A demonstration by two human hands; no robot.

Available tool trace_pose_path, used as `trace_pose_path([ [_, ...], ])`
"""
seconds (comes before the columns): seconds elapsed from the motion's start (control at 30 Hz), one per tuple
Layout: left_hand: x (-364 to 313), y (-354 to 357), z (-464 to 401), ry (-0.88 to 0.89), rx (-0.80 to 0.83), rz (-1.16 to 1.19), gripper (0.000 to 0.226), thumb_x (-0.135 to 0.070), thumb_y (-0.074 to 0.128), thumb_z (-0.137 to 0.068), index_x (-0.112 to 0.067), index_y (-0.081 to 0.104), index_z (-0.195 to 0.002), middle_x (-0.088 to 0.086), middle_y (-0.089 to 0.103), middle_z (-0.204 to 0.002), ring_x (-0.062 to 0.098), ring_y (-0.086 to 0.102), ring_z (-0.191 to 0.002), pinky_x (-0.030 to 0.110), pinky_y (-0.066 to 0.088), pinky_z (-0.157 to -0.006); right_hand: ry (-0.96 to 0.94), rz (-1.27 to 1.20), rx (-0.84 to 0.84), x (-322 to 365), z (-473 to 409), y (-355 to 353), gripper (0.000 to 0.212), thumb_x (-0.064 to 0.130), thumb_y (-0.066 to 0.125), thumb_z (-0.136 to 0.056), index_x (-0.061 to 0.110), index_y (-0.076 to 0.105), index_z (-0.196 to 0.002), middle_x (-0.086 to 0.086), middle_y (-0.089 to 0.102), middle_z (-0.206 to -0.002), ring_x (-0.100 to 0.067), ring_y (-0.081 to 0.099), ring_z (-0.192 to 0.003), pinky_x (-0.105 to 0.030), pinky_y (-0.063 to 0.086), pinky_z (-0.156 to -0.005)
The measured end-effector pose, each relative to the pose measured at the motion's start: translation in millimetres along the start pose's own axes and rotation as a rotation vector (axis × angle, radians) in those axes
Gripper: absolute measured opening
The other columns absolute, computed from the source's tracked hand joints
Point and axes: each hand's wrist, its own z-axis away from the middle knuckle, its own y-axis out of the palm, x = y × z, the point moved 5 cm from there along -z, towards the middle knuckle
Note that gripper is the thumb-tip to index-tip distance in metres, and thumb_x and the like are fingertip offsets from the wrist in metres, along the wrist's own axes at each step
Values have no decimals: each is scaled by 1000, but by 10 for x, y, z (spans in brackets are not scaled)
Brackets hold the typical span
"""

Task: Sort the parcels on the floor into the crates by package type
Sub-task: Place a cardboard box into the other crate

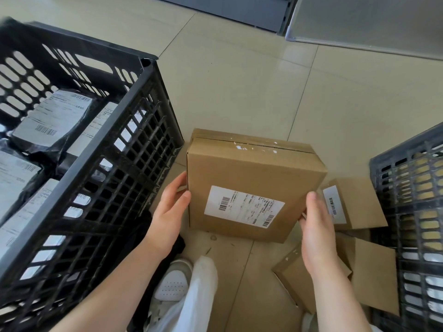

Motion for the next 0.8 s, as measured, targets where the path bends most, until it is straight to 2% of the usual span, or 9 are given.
trace_pose_path([
  [0.07,12,5,2,-32,-31,-12,38,-12,50,-101,-26,50,-136,-8,61,-128,3,58,-116,30,46,-103,-8,-11,-7,-27,-21,0,15,44,50,-101,42,62,-110,17,71,-111,6,65,-102,-22,46,-89],
  [0.13,58,16,0,-65,-8,-87,38,-12,50,-101,-30,49,-134,-11,60,-127,1,58,-115,25,47,-98,-16,-17,-3,-78,-32,4,15,36,53,-102,37,61,-114,19,70,-110,12,64,-96,-16,46,-81],
  [0.27,319,54,49,-233,80,-144,49,-20,50,-102,-39,35,-144,-21,56,-127,-5,51,-119,27,39,-107,50,42,106,-363,-31,97,32,32,53,-102,41,53,-133,25,66,-120,11,61,-107,-17,45,-87],
  [0.37,440,26,41,-303,50,-203,52,-30,51,-101,-43,33,-147,-19,55,-132,2,49,-125,34,36,-113,103,114,108,-510,-47,115,26,31,52,-103,50,51,-121,29,63,-115,13,58,-103,-17,45,-83],
  [0.43,460,-16,33,-331,-9,-237,48,-33,51,-100,-42,38,-145,-15,56,-131,4,51,-122,31,37,-110,110,157,76,-557,-63,98,24,31,52,-103,45,53,-121,27,63,-112,11,57,-102,-17,44,-81],
  [0.5,463,-15,61,-345,-25,-265,46,-34,52,-100,-39,42,-144,-17,59,-122,2,54,-114,25,40,-101,119,194,23,-605,-76,59,26,32,52,-102,37,56,-128,21,64,-115,5,58,-105,-22,46,-86],
  [0.6,477,-3,120,-358,-2,-401,42,-35,56,-97,-35,47,-139,-19,60,-110,-1,58,-104,23,45,-90,170,274,10,-663,-130,27,41,38,50,-102,27,52,-141,10,64,-126,-12,59,-116,-37,47,-102],
  [0.7,528,-63,144,-419,29,-516,44,-39,63,-93,-25,51,-133,-11,64,-110,10,64,-101,35,54,-92,188,440,49,-612,-273,39,51,44,46,-102,24,43,-148,10,57,-135,-20,52,-127,-46,43,-109],
  [0.8,560,-29,203,-505,98,-584,37,-40,69,-87,-19,55,-116,-1,68,-103,17,69,-92,41,58,-85,108,624,78,-424,-491,81,56,45,48,-101,22,40,-151,2,53,-145,-25,49,-134,-45,40,-111],
])
